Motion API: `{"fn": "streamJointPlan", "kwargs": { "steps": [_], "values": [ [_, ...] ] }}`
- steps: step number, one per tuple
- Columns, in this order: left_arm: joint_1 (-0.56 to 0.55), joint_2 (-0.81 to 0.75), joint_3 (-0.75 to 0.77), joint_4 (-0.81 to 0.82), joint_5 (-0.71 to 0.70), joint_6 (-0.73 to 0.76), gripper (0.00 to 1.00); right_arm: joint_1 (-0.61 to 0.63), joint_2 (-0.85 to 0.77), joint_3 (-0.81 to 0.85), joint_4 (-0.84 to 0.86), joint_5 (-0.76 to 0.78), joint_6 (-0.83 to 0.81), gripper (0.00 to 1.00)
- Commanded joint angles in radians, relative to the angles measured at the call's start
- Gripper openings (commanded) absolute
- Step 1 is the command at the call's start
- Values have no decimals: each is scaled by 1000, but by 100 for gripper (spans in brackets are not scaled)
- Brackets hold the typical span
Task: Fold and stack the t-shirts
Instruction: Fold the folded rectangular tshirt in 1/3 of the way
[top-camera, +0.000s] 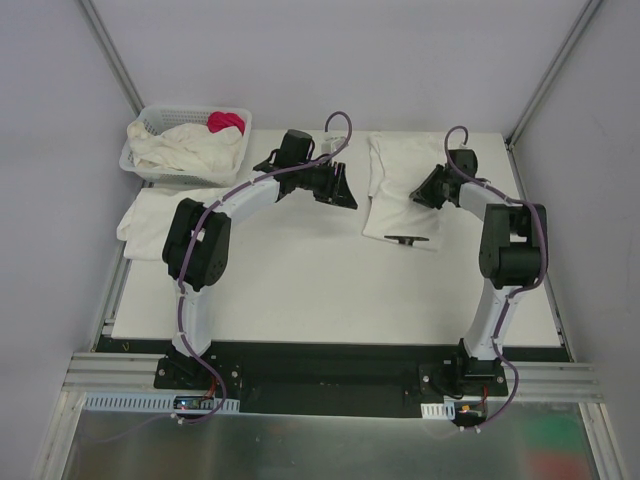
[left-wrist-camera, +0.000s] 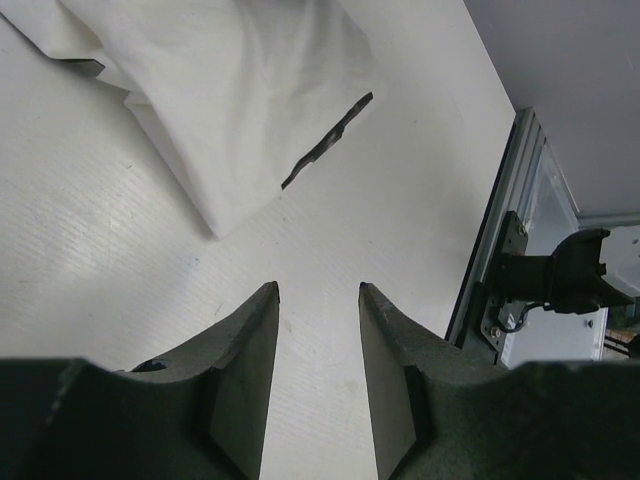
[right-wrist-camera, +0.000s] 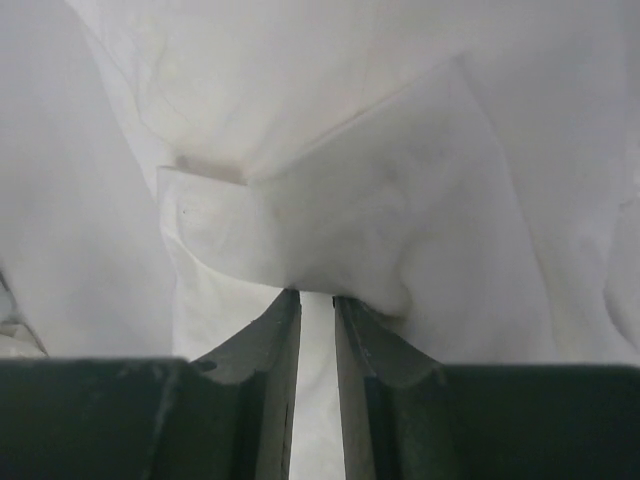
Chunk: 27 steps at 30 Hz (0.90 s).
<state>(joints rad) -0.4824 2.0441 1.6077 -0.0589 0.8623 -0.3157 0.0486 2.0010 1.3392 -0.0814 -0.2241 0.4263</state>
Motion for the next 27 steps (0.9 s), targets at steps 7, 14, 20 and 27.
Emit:
{"fn": "streamJointPlan", "kwargs": {
  "steps": [7, 14, 20, 27],
  "values": [
    [13, 22, 61, -13, 50, 27, 37, -47, 51, 103, 26, -14, 11, 24],
    [13, 51, 77, -13, 53, 36, 37, -70, 64, 107, 28, -27, 26, 26],
    [15, 73, 93, -45, 55, 67, 52, -104, -135, 66, -15, -35, -18, 30],
    [15, 60, 81, -67, 93, 99, 55, -136, -401, -34, -100, -11, -92, 41]
  ]
}}
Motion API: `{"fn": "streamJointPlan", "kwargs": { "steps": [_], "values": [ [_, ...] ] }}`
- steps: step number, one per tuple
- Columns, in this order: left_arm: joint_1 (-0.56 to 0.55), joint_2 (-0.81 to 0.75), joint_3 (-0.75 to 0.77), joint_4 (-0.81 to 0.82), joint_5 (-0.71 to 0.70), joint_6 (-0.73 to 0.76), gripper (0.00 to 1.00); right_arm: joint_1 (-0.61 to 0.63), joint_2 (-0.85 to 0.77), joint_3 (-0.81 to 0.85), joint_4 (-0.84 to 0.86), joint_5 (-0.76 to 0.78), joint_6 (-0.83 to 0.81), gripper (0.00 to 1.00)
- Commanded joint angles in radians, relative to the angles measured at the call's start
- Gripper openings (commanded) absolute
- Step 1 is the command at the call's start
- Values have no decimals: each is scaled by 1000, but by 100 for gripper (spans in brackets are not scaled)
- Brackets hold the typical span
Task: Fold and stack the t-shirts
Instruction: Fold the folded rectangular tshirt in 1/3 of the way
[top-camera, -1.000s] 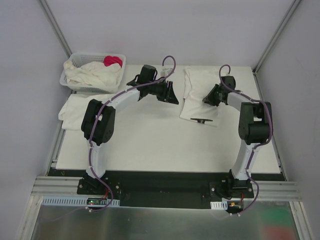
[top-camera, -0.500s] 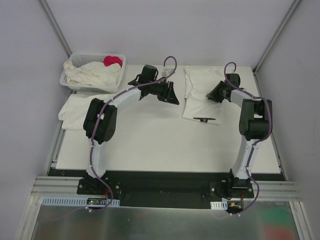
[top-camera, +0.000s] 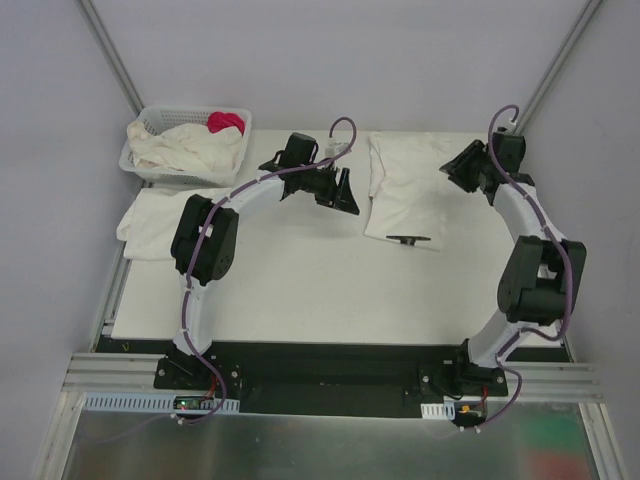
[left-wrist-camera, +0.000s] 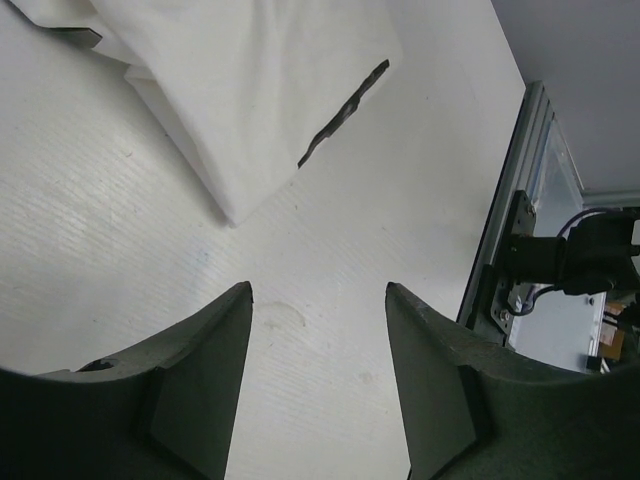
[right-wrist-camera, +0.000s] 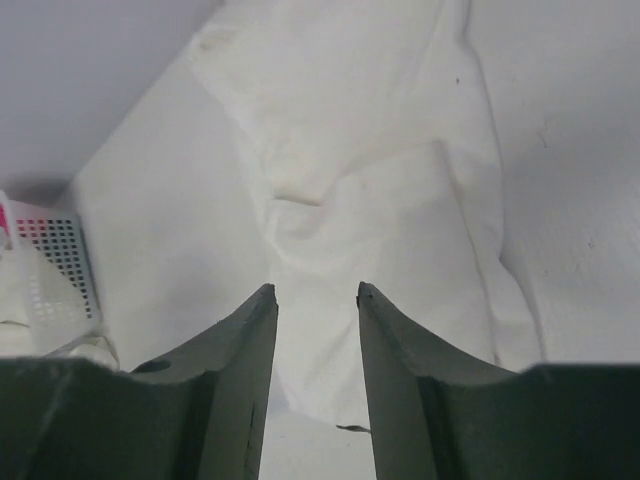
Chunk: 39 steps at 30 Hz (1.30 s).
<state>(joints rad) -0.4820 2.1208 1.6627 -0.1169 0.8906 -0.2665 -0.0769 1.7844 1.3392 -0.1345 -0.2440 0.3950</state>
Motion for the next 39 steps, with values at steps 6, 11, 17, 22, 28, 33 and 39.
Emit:
{"fn": "streamJointPlan", "kwargs": {
  "steps": [6, 11, 17, 22, 28, 33, 39],
  "values": [
    [2, -16, -46, -9, 76, 87, 60, -11, -298, -296, 25, -12, -44, 52],
    [-3, 16, -23, 2, 197, 75, 64, 18, -313, -388, -63, 49, -82, 58],
    [-4, 51, 15, 11, 202, 55, 70, 48, -347, -413, -160, 160, -114, 59],
    [-4, 99, 69, 10, 191, 26, 70, 49, -353, -423, -159, 160, -102, 59],
    [-6, 171, 115, 11, 166, -7, 70, 48, -352, -445, -142, 181, -85, 59],
    [-10, 205, 135, 10, 143, -16, 70, 46, -327, -454, -125, 173, -67, 59],
    [-23, 240, 149, 10, 119, -26, 69, 31, -284, -459, -90, 152, -54, 59]
  ]
}}
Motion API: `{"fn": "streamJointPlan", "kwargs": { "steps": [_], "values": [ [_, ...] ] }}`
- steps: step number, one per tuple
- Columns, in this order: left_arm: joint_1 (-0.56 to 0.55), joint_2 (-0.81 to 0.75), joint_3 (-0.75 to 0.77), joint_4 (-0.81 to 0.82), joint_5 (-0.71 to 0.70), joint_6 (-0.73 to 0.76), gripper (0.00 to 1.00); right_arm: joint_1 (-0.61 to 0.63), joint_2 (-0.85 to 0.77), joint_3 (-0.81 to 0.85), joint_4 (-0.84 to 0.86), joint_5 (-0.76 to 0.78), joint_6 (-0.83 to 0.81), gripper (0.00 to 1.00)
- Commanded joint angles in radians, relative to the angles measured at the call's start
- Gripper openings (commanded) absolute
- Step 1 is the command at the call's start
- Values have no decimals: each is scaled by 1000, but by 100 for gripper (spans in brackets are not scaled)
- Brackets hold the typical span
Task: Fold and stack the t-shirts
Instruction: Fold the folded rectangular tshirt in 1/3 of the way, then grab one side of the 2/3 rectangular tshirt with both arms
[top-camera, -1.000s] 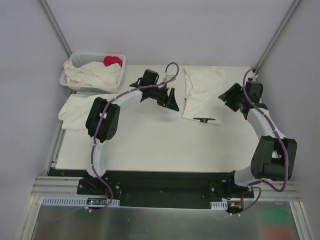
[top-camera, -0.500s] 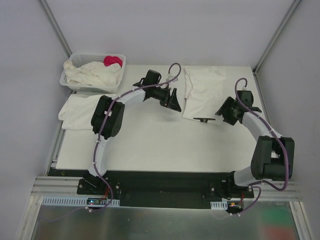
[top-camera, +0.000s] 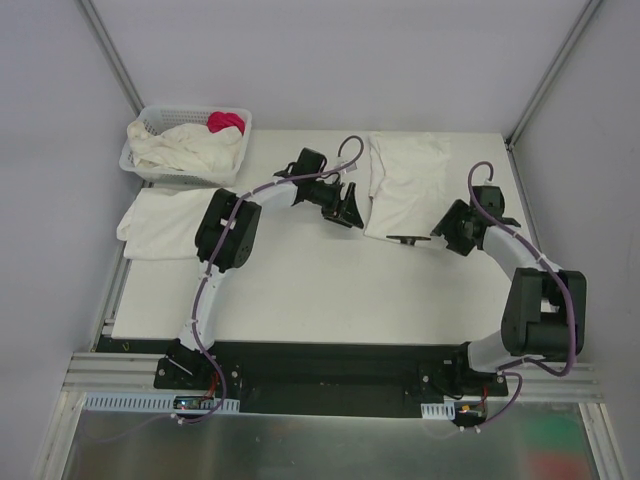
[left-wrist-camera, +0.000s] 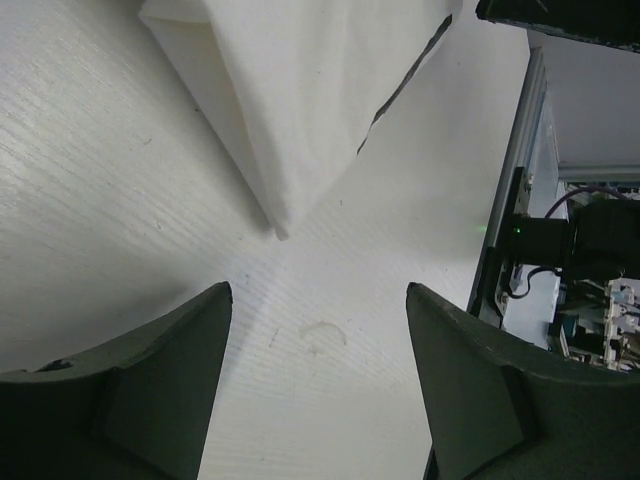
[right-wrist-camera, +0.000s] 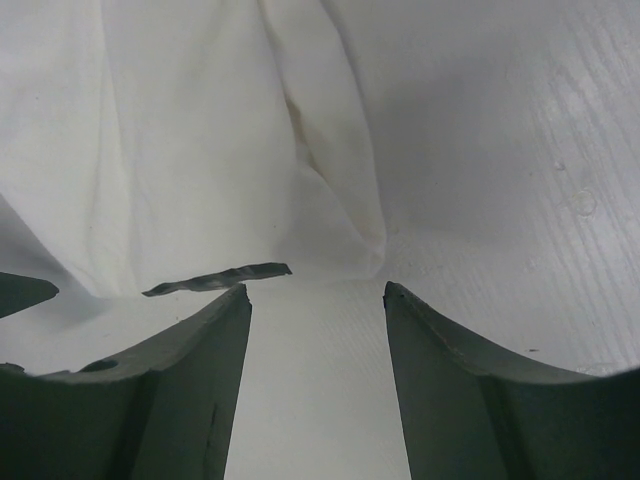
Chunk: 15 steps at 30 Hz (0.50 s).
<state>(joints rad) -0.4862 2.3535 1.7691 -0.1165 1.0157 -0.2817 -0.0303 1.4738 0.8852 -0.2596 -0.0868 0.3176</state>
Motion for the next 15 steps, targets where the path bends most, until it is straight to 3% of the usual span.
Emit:
{"fn": "streamJointPlan", "kwargs": {
  "steps": [1, 15],
  "values": [
    [-20, 18, 52, 9, -8, -13, 69, -19, 32, -5, 48, -11, 28, 59],
    [-45, 151, 230, 11, -6, -74, 69, -36, 118, 24, 94, -37, 51, 59]
  ]
}}
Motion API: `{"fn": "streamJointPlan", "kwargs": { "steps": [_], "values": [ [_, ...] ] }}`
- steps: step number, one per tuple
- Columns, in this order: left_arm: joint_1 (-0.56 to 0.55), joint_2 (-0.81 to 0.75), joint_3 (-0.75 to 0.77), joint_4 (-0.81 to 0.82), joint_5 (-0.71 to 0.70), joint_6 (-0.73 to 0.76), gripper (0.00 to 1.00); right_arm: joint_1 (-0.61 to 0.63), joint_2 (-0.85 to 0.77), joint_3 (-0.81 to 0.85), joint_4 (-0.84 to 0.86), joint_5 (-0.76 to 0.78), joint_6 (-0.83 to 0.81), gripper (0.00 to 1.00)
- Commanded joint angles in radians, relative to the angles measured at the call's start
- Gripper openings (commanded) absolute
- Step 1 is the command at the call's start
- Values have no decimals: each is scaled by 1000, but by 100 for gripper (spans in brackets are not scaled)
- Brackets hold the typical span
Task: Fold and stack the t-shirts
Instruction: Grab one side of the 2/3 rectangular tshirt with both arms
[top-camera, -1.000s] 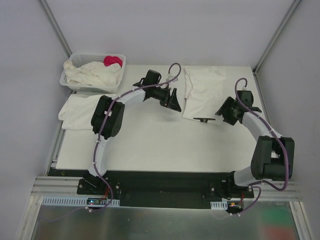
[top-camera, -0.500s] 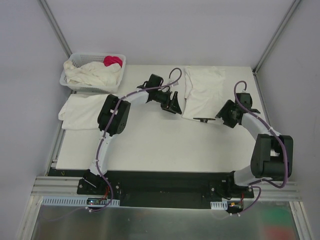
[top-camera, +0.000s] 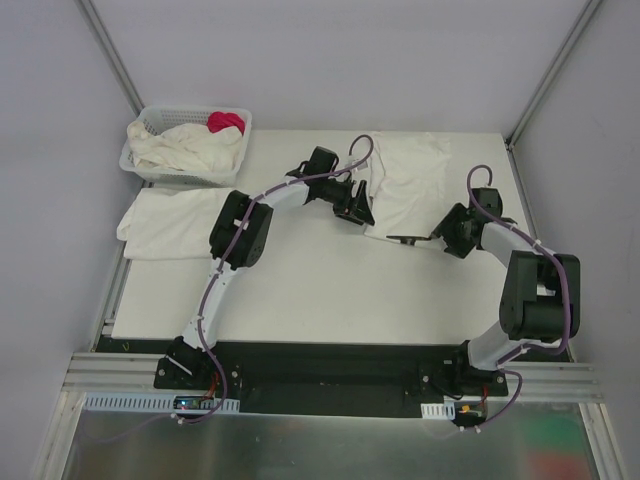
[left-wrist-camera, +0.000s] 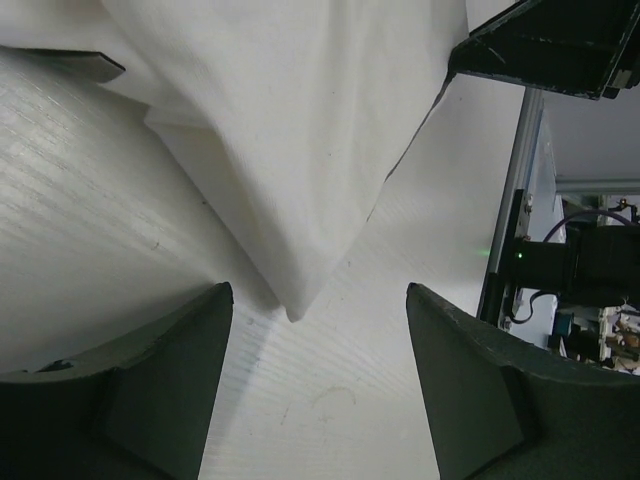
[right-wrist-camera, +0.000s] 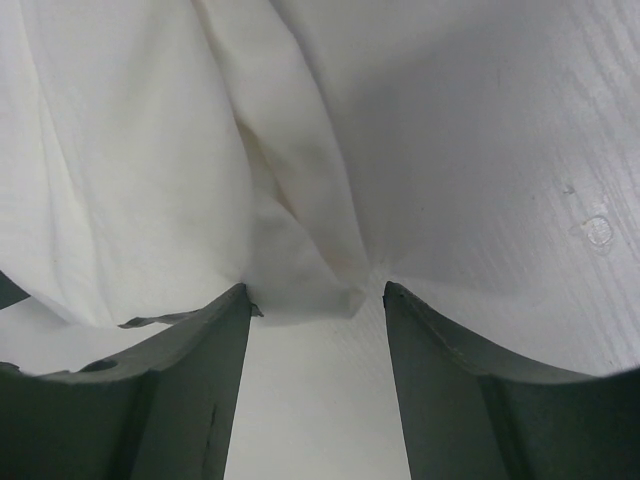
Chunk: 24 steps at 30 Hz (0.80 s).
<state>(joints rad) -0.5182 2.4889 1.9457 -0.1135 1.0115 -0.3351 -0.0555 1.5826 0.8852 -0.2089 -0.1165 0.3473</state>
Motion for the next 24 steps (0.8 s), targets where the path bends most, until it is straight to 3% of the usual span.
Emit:
{"fn": "streamJointPlan", "kwargs": {
  "steps": [1, 19, 24],
  "values": [
    [-14, 21, 52, 6, -2, -22, 69, -12, 13, 29, 46, -8, 22, 59],
    [-32, 71, 102, 6, 6, -41, 69, -26, 96, 61, 97, -21, 35, 58],
    [-46, 93, 142, 6, 1, -61, 66, -26, 96, 52, 114, -37, 47, 43]
  ]
}}
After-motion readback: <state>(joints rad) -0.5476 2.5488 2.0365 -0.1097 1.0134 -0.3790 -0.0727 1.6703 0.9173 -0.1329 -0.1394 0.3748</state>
